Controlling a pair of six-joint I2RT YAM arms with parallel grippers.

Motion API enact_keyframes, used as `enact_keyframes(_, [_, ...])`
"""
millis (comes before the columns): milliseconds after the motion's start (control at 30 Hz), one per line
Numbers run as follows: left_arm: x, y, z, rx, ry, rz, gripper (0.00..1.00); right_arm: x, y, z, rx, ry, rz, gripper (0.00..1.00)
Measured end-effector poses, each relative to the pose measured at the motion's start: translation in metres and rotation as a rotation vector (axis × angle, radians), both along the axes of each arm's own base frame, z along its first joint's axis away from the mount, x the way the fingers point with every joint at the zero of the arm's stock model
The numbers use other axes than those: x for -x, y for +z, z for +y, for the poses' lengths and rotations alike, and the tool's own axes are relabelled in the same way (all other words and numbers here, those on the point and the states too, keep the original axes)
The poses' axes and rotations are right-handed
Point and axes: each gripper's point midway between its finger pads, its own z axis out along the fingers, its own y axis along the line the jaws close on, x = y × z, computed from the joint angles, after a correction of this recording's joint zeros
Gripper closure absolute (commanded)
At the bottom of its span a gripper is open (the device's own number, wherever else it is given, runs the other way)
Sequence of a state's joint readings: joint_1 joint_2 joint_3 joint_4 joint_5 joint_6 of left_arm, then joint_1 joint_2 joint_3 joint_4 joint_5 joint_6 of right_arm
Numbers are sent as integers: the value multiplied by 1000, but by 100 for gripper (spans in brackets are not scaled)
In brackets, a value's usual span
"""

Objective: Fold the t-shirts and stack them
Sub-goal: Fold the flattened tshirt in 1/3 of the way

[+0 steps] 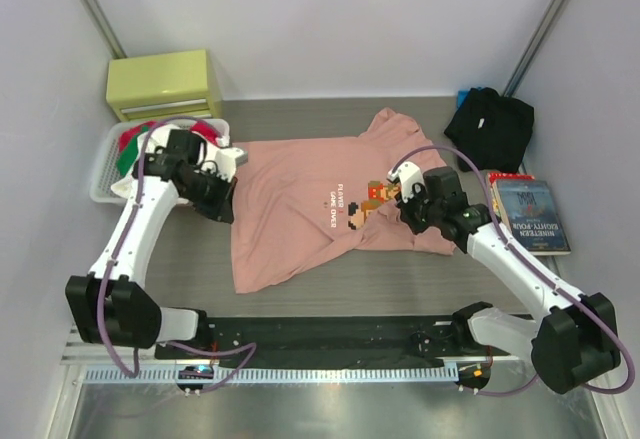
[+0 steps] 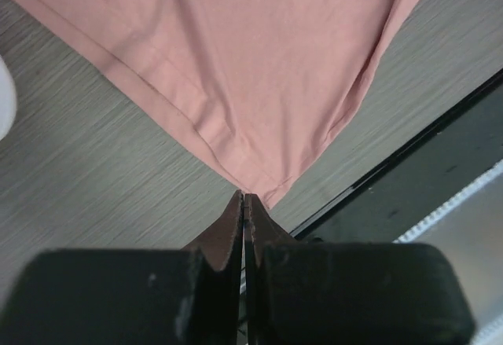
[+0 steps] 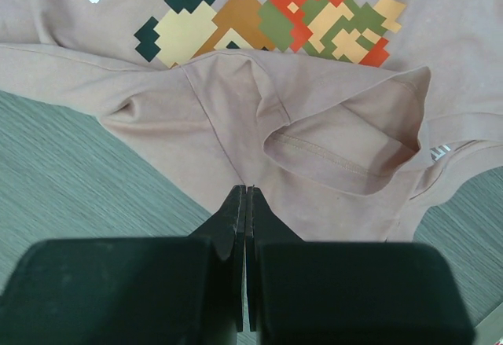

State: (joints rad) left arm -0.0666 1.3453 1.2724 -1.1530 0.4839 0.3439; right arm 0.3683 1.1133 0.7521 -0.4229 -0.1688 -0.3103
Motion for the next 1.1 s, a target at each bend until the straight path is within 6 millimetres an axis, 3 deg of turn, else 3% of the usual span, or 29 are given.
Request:
enact_keyframes(167, [33, -13, -26, -103, -136, -4, 100, 3, -1, -4, 8, -8, -13, 99])
enact_keyframes(267, [31, -27, -30, -123, -133, 56, 100, 2, -1, -4, 8, -8, -14, 99])
enact_keyframes(433, [2, -70, -28, -199, -65, 183, 100, 3, -3, -4, 11, -5, -14, 99])
enact_keyframes(500, [-19, -80, -32, -221, -43, 216, 100, 4, -4, -4, 13, -3, -13, 99])
enact_keyframes(667, [-94, -82, -50, -222, -1, 151, 100, 4, -5, -7, 19, -6, -17, 99])
enact_keyframes(767, [-113, -74, -55, -212, 9, 109, 100, 6, -7, -9, 24, -8, -16, 99])
enact_keyframes(900, [-95, -74, -64, -148, -44, 159, 100, 6, -8, -11, 28, -10, -16, 99])
enact_keyframes(1100, [-13, -94, -46, -152, -114, 229, 100, 6, -10, -12, 29, -13, -15, 99])
